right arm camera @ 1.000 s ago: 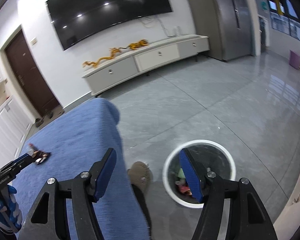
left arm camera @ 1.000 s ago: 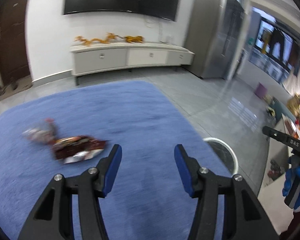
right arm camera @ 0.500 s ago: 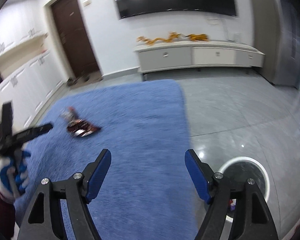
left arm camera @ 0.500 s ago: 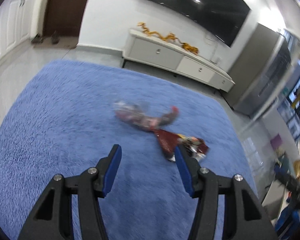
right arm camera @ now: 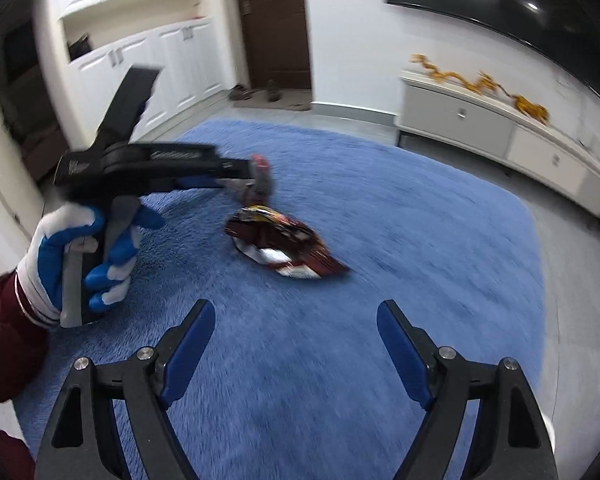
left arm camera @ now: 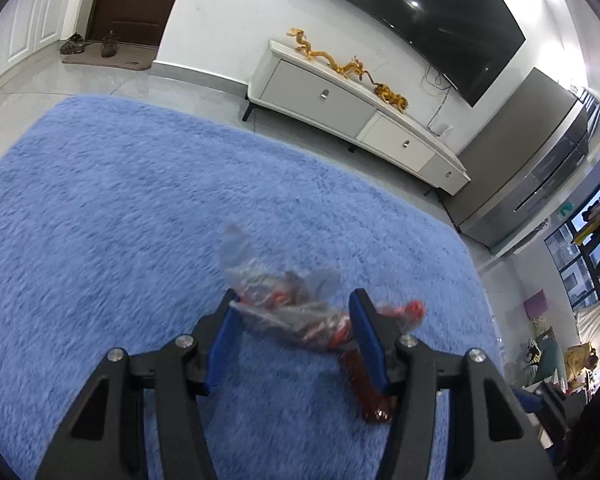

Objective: Collect trash
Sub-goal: 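Grasp the clear wrapper with the left gripper while the right grasps the brown chip bag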

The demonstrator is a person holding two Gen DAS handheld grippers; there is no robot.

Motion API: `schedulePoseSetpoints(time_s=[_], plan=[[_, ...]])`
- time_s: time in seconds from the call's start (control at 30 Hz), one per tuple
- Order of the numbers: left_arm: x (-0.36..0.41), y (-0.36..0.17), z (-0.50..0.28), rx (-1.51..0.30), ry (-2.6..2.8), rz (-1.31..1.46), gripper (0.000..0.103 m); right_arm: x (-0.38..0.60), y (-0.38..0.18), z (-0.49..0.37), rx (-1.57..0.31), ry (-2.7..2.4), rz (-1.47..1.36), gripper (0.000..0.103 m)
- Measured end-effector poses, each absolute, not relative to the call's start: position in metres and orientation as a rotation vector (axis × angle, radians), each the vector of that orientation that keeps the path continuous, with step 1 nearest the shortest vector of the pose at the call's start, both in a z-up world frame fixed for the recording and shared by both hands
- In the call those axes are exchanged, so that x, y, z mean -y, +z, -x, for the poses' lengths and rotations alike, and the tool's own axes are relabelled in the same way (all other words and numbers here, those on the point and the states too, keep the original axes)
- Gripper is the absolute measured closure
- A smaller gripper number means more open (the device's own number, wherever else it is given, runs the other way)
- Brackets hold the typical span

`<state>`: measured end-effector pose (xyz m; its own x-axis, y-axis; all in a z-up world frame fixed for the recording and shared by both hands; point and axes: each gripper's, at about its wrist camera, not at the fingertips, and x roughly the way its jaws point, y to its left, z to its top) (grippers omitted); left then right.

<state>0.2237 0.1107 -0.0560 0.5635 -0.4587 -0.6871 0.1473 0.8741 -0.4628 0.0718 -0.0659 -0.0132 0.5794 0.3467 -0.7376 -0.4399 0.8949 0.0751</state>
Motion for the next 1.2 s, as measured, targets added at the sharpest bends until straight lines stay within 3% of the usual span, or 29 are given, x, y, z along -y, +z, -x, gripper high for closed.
schedulePoseSetpoints(time_s=[0.47,1.07,1.13,1.2], plan=[[-0.086,-0.060,-0.245,-0.889,-0.404,0.338,0.057,-0.002,-0.058,-0.113,-0.773,0.497,0.489,0.021],[-0.082,-0.064,-0.255,-0.893,-0.425,0.356,0.071,0.019,-0.057,-0.171,-0.807,0.577,0.405,0.021],[-0.084,-0.066,-0.257,-0.899,-0.436,0.382,0.076,0.017,-0.058,-0.177,-0.822,0.601,0.396,0.022],[-0.088,-0.068,-0.257,-0.903,-0.440,0.405,0.083,0.016,-0.060,-0.182,-0.837,0.620,0.384,0.037]])
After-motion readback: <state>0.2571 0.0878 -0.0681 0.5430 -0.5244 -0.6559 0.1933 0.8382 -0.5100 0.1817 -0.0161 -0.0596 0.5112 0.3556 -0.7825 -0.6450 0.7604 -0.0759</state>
